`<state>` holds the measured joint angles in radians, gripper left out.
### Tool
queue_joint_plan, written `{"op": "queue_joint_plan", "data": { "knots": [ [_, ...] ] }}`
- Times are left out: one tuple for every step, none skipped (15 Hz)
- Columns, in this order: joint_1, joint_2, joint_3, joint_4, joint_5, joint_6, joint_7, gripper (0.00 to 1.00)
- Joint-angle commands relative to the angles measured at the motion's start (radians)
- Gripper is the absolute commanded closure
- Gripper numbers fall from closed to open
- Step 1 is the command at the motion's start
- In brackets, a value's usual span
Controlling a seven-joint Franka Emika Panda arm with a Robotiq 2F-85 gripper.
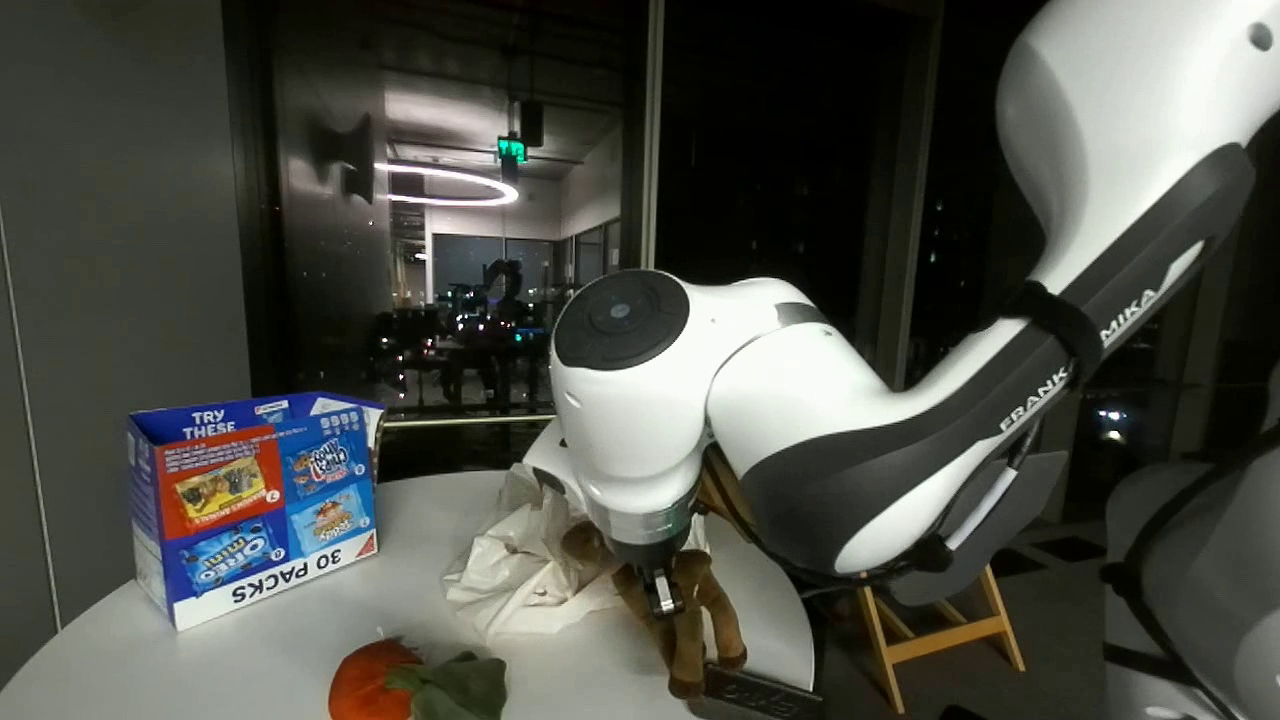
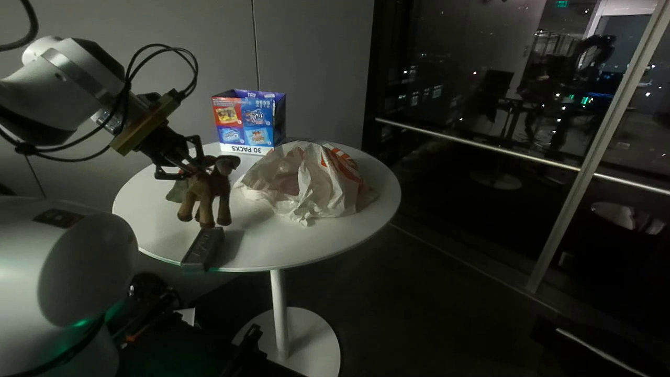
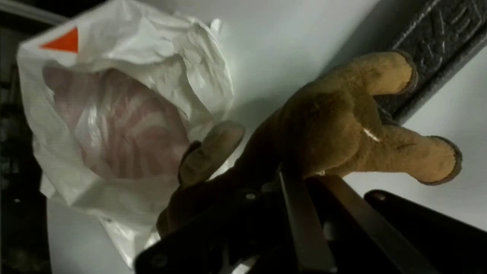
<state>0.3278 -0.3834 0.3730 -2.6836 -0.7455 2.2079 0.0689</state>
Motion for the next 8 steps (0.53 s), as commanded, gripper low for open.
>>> {"op": "queue_joint_plan", "data": {
  "knots": [
    [-0.055, 0.031, -0.008, 0.026, -0.015, -0.116, 0.085, 0.93],
    [-0.068, 0.063, -0.012, 0.043, -0.022, -0.138, 0.098, 0.93],
    [-0.083, 0.085, -0.013, 0.056, -0.052, -0.147, 0.112, 0.93],
    [-0.096, 0.11, -0.012, 0.075, -0.075, -0.156, 0.142, 0.94],
    [-0.104, 0.129, -0.014, 0.09, -0.106, -0.164, 0.155, 0.94],
    [-0.113, 0.156, -0.014, 0.119, -0.143, -0.177, 0.175, 0.93],
    [-0.117, 0.182, -0.018, 0.146, -0.175, -0.189, 0.186, 0.93],
    [-0.121, 0.211, -0.024, 0.177, -0.205, -0.204, 0.19, 0.94]
  ]
}}
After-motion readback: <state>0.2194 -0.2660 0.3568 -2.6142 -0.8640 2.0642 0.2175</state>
